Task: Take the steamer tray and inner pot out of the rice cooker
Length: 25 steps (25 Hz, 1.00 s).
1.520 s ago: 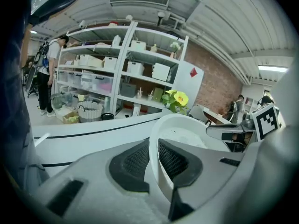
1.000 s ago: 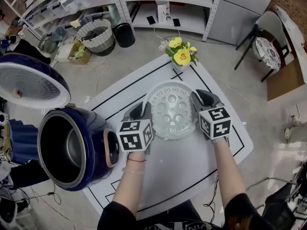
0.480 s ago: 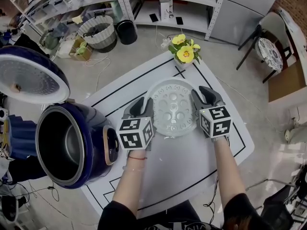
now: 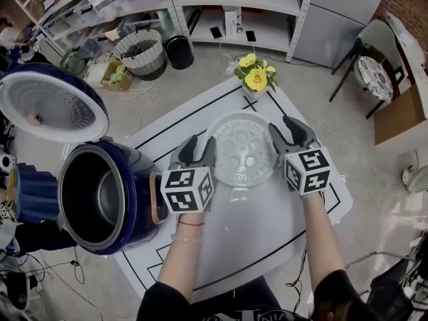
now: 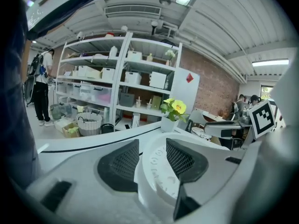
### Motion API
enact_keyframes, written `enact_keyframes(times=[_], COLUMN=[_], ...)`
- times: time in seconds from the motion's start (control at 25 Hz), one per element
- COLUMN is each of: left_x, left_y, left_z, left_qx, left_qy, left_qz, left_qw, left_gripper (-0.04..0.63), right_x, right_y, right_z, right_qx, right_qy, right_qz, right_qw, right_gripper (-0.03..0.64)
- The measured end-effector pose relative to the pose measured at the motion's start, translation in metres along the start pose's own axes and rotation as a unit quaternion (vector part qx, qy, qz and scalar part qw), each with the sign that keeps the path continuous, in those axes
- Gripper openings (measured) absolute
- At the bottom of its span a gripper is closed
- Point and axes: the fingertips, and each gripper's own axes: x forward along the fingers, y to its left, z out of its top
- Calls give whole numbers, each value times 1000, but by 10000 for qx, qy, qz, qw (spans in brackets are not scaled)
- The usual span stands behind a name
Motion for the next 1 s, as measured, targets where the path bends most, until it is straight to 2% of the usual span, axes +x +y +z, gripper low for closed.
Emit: enact_keyframes(times=[0.2, 0.56, 0.72, 1.0], left_x=[-20, -75, -107, -163], left_y=[-12, -34, -41, -49], left_z=[23, 77, 93, 127], left_qx=[193, 193, 75, 104], left_qy=[-171, -777, -995, -1390], left_qz=[-52, -265, -407, -591], left_qw=[9997, 9964, 9942, 9885], left_gripper=[153, 153, 153, 153], right_x=[-21, -62, -81, -105], right_y=[11, 51, 81, 137], right_z=[30, 93, 116, 164], right_qx=[-25, -227, -338, -503], right_qy=[-246, -722, -846, -1153], right_qz=[90, 413, 672, 1245], right_qw=[9997, 9963, 9936, 9842], right_gripper=[161, 161, 161, 161])
